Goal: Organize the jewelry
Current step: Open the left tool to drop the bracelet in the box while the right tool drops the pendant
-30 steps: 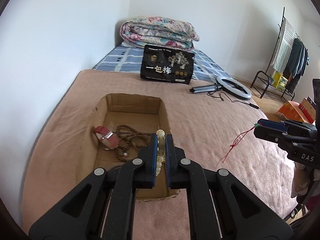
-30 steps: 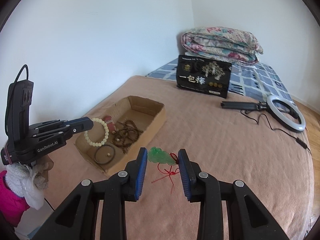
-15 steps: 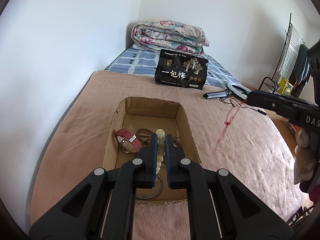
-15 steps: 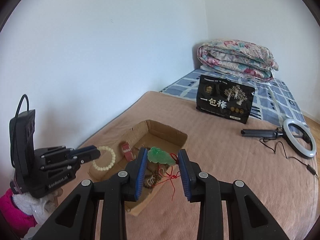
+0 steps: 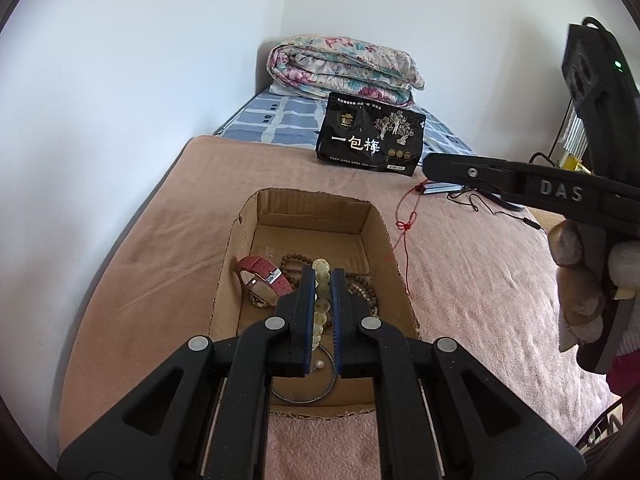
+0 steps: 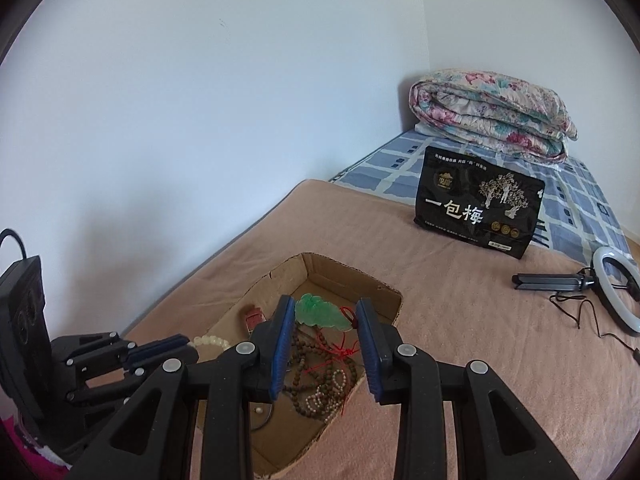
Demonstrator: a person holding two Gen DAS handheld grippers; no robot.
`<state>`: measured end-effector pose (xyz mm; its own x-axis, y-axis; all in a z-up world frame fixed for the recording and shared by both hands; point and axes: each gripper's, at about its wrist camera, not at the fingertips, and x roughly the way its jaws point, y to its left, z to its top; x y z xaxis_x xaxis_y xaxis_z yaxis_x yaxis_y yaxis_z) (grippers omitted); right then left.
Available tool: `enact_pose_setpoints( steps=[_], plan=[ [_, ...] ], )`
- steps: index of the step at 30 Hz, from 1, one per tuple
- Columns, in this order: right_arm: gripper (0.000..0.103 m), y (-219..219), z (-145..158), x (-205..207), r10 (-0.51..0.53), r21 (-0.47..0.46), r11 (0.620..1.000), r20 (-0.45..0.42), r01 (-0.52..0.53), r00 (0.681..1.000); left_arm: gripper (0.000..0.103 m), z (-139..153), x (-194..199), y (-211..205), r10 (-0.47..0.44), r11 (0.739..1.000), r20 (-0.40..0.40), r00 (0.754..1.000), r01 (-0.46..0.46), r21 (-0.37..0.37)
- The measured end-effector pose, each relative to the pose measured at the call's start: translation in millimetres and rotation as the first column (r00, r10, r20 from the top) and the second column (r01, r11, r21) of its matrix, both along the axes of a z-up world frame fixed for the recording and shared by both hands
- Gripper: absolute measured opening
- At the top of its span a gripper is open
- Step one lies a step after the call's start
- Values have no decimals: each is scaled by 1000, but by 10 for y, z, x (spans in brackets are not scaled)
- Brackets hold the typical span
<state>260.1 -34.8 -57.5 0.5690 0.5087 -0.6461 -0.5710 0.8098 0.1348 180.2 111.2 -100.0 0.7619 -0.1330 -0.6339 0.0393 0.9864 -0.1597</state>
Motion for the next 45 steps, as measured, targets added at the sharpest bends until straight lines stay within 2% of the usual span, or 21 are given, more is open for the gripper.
enact_pose_setpoints(
  steps=[20,31,32,35,36,38,39,40,41,45],
  plan=[
    [32,247,-537,438,-27,-78,997,-100,19,995,5,-245,69,-98,-1,999,-37,999,3,42],
    [34,251,-617,474,-38,-80,996,-125,28,991,5,-249,65,-127,-3,999,-34,999,4,51],
    [39,251,-618,473,-39,-82,996,-126,29,991,5,-248,63,-129,-2,999,-33,999,4,51],
    [71,230,-596,454,-58,-83,995,-107,49,993,6,-248,60,-146,3,998,-31,1000,-1,57],
    [75,223,-580,453,-61,-79,995,-102,53,993,6,-247,63,-148,6,998,-31,999,-4,57],
    [77,218,-563,446,-60,-77,996,-104,52,993,17,-243,64,-142,11,998,-31,999,-10,55],
    [80,219,-558,439,-60,-79,996,-104,52,993,26,-239,57,-140,14,998,-27,1000,-12,54],
    [82,220,-554,433,-60,-81,995,-103,52,993,28,-230,44,-138,16,998,-22,1000,-15,55],
    [86,217,-544,419,-63,-82,995,-97,55,993,28,-220,34,-137,18,998,-19,1000,-17,56],
    [87,212,-528,392,-64,-81,995,-99,56,993,28,-187,9,-127,18,998,-14,1000,-17,64]
  ],
)
